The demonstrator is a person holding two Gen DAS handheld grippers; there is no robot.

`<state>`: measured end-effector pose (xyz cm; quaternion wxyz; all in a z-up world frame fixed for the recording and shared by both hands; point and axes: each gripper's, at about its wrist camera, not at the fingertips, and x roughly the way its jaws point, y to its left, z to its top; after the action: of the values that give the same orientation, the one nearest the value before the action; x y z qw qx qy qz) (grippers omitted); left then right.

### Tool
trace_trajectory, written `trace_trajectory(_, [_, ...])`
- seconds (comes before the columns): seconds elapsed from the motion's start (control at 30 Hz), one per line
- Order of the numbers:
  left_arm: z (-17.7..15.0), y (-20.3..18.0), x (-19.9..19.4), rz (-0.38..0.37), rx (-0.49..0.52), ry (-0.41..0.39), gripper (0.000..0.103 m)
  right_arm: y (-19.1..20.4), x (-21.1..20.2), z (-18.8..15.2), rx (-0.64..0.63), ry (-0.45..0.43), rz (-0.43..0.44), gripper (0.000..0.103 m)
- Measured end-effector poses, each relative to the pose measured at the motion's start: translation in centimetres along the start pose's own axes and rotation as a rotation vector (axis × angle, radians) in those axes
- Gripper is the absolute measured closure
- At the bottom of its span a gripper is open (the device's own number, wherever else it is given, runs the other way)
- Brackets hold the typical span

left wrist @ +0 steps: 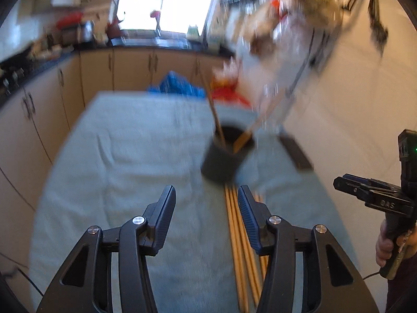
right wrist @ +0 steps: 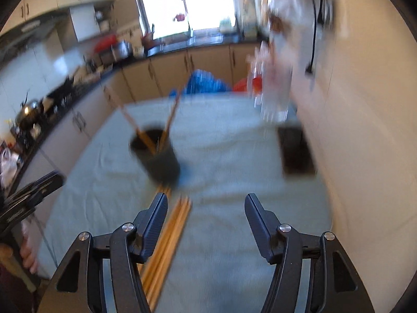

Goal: Organize utensils
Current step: 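Lower the left tool and grasp another wooden chopstick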

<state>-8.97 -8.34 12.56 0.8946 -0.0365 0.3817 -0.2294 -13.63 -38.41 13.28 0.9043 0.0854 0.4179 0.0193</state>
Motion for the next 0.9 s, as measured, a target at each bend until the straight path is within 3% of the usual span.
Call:
trace_trajectory(0.1, [-2.5, -0.8, 3.7, -0.032, 0.018, 0.109, 0.068, 0.0, 3.0, -3.3, 0.008, 0.083, 0.039, 0.042])
trace_trajectory(0.17, [-3.6, -1.5, 5.9, -0.053, 0.024, 0.169, 0.073, 0.5, 5.2, -5.3, 0.018, 0.132, 0.076, 0.058])
trace_trajectory(0.3, [-5.4, -2.6, 9.2, -0.051, 0.072, 0.241, 0.084, 1.9, 8.4, -8.1, 0.002, 0.177, 0.091, 0.063])
trace_trajectory(0.5, [-5.5, -3.2, 11.3, -0.05, 0.092, 0.273, 0.096, 2.1, 9.4, -8.3, -0.021, 0.146, 0.074, 0.063])
trace_trajectory(0.7, [-5.2, -3.4, 11.8, -0.037, 0.107, 0.279, 0.096, 2.6, 10.2, -7.6, -0.042, 0.126, 0.043, 0.063])
trace_trajectory(0.9, [-4.7, -3.0, 12.1, -0.016, 0.061, 0.287, 0.097, 3.0, 10.7, -7.0, -0.02, 0.126, 0.023, 0.08])
